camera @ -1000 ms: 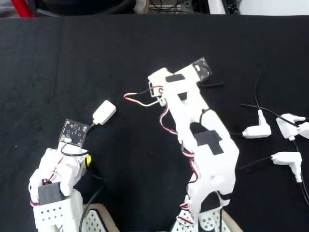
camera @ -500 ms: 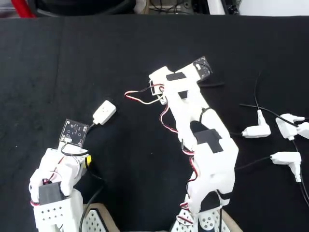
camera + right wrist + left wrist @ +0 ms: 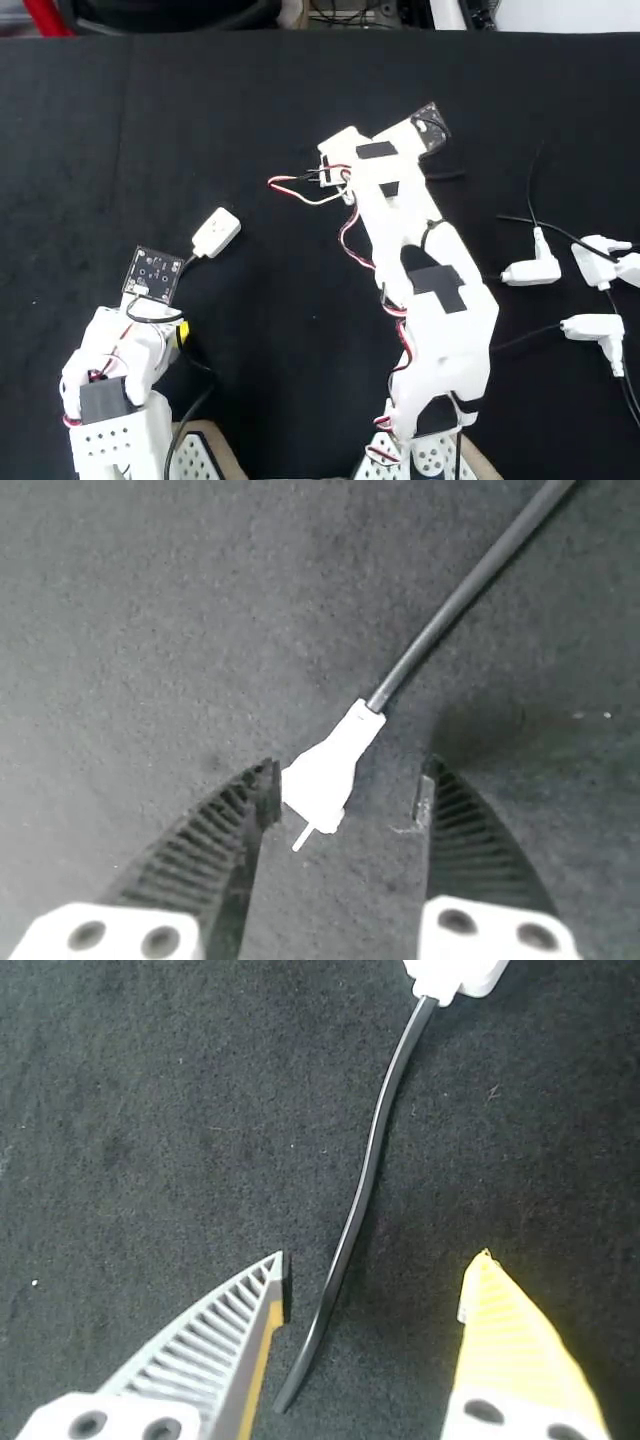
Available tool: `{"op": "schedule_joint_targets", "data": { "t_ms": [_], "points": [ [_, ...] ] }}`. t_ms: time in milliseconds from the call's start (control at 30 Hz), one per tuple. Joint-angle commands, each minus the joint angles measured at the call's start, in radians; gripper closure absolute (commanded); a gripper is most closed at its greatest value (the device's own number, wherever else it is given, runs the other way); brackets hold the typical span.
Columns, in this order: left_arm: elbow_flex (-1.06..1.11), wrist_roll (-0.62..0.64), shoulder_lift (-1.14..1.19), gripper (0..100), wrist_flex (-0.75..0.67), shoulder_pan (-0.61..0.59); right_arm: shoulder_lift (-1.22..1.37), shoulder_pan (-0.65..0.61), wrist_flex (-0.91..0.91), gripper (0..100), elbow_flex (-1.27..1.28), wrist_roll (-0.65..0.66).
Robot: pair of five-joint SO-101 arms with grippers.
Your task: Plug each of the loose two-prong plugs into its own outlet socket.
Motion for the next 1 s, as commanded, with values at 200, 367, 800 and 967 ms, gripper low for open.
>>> {"op": "schedule_joint_targets", "data": {
  "t_ms": [200,367,800,967],
  "points": [
    [-0.005,-0.006,-0.005,72,-0.012,0.002,0.189,0.006,0.121,79.0,-0.242,0.009],
    [-0.005,-0.006,-0.005,72,-0.012,0.002,0.378,0.006,0.397,79.6,-0.529,0.008],
    [-0.005,-0.006,-0.005,72,-0.012,0.002,0.622,0.014,0.870,97.0,-1.024,0.144],
    [-0.005,-0.006,-0.005,72,-0.012,0.002,0.631,0.020,1.043,96.9,-1.167,0.319]
  ]
}}
